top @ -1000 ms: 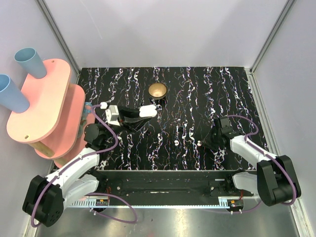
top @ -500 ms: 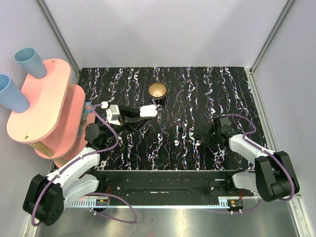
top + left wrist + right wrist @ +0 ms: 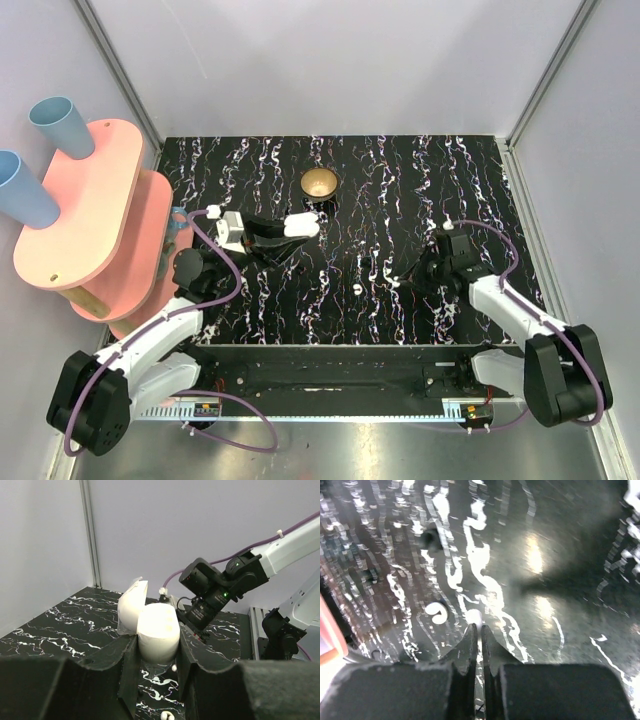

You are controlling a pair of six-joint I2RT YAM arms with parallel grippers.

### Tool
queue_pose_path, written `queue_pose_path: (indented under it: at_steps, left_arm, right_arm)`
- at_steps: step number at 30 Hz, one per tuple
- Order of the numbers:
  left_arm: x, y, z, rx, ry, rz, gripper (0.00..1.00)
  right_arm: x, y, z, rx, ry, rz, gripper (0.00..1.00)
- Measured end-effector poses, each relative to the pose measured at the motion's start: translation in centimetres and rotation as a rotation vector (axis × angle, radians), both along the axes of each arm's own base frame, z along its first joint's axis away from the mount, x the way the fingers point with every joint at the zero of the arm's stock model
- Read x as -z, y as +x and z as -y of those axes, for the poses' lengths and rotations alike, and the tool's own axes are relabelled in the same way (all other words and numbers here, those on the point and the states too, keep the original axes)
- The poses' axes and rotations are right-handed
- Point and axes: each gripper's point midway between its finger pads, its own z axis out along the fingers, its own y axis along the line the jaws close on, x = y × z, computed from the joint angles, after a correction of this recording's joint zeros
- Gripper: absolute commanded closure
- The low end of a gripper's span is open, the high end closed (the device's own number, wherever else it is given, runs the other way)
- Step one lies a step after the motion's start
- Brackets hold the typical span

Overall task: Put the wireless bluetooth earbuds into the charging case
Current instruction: Pick up the left earbud from the center of the board, then insert the left earbud into the left side groove of the charging case.

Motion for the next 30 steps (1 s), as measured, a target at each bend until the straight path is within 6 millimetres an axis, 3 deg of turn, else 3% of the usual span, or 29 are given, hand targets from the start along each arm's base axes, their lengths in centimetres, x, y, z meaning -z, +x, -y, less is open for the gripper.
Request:
queue_pose_path:
  at_steps: [3,6,10,14,17,24,30]
  left_arm:
    - [0.2,0.1,0.1,0.001,0.003,-0.005,1.00]
    - [0.4,0.1,0.1,0.004,0.008,-0.011,1.00]
    - [0.7,0.1,0.3,0.015,0.019,-0.018,1.00]
    - [0.9,0.1,0.5,0.032,0.030,-0.023,1.00]
    - [1.1,0.0,0.7,0.047,0.039,-0.027,1.00]
    - [1.6,-0.3,1.1,0.089,0.060,-0.048,1.00]
    - [1.8,-0.5,1.5,0.127,0.077,-0.059,1.00]
  right_arm:
    - [-2.7,1.0,-1.1,-0.091,0.029,0.079,1.00]
    - [-7.1,2.6,-2.6,-0.214,0.059,0.198,1.00]
    - [-15.7,4.6,-4.5,-0.410,0.077,0.439,1.00]
    - [-22.5,4.7,-5.5,-0.573,0.058,0.647,1.00]
    - [-26.5,3.9,-6.0,-0.679,0.037,0.787,1.00]
    - [-32.6,0.7,-7.7,-0.898,-0.006,1.038,1.00]
    - [-33.6,-3.5,-11.6,-1.140,-0.030,1.163,1.00]
